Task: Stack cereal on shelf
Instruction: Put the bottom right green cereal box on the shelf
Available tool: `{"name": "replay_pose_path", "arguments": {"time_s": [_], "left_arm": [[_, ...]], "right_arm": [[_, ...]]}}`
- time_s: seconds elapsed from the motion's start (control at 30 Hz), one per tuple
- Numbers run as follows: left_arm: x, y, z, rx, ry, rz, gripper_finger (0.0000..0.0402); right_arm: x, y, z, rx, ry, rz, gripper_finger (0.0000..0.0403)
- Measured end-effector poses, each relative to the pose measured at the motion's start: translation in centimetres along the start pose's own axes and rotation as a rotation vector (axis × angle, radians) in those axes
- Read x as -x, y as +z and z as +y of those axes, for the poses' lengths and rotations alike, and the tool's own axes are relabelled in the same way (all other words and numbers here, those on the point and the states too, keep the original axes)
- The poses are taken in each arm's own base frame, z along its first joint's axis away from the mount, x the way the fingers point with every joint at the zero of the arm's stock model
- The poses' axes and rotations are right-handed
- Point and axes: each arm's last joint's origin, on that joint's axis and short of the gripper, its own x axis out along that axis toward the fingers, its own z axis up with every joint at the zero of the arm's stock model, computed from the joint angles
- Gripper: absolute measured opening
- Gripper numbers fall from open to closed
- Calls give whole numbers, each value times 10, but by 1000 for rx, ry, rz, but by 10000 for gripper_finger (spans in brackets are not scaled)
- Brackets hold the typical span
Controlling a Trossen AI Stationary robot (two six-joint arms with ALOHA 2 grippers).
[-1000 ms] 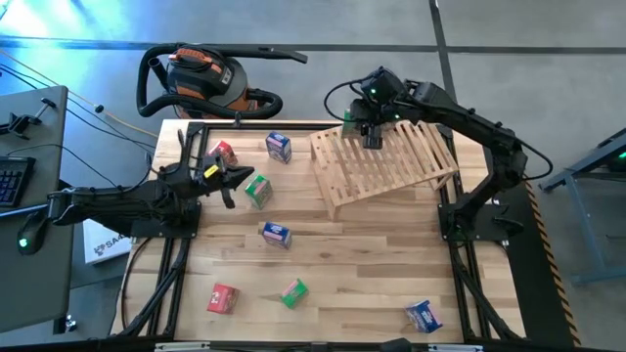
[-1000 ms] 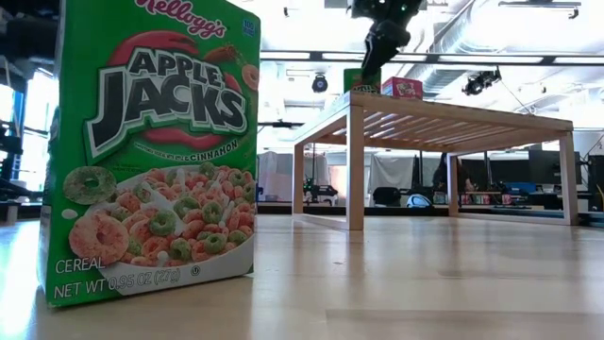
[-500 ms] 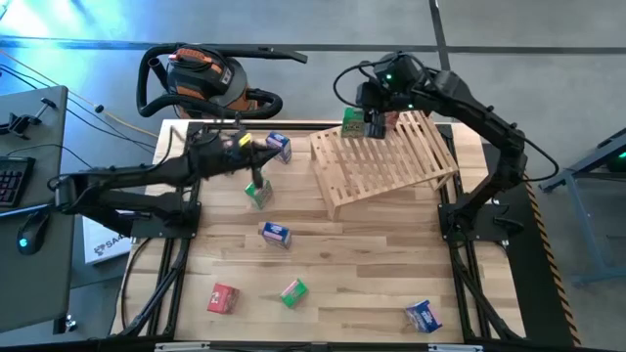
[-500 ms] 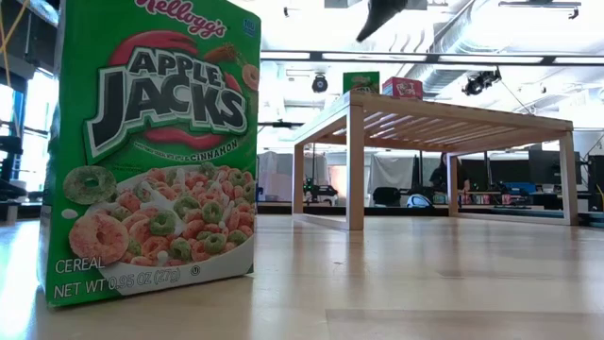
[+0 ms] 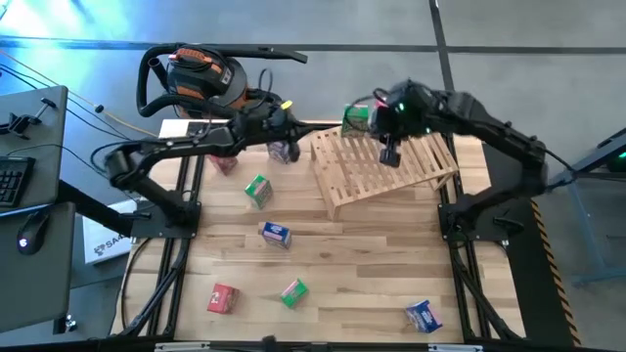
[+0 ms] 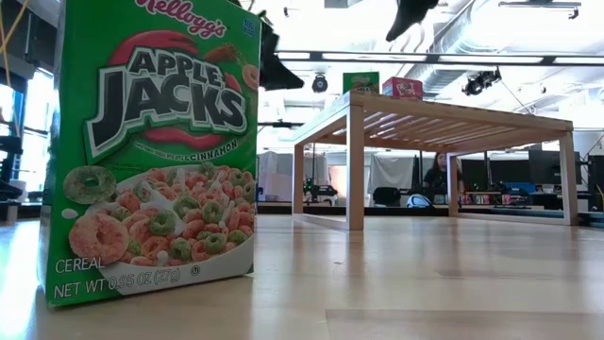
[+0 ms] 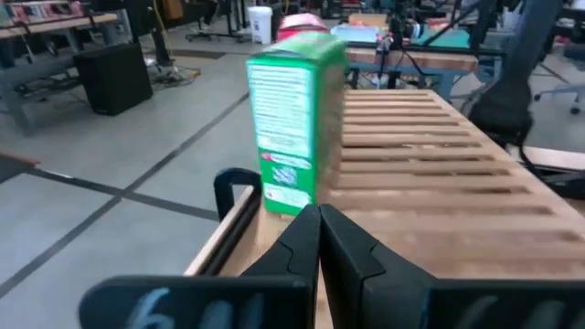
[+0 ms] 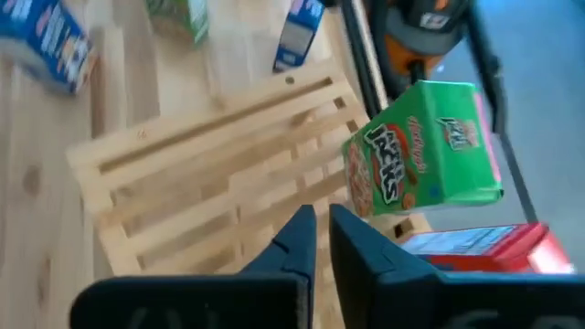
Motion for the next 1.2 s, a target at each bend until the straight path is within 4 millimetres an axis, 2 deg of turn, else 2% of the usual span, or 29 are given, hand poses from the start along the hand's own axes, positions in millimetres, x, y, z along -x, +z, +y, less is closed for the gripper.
{"name": "replay_pose_path", "arguments": {"time_s": [0.27,0.47,0.63,0.83,1.2], "left_arm": [[-40,3,11,-32,6,4,0],[-67,-1,16,-7,5,17,0],[-71,-1,12,-12,-5,14,0],[-75,-5,7,-13,-18,19,0],[-86,-15,3,6,-48,-12,0]], "right_arm": [[-58,-50,32,-240,-187,-244,2],[-89,-69,38,-344,-266,-338,0],[-94,-75,34,-385,-355,-342,0],[-96,-75,27,-400,-341,-354,0],[-96,-74,27,-397,-332,-358,0]]}}
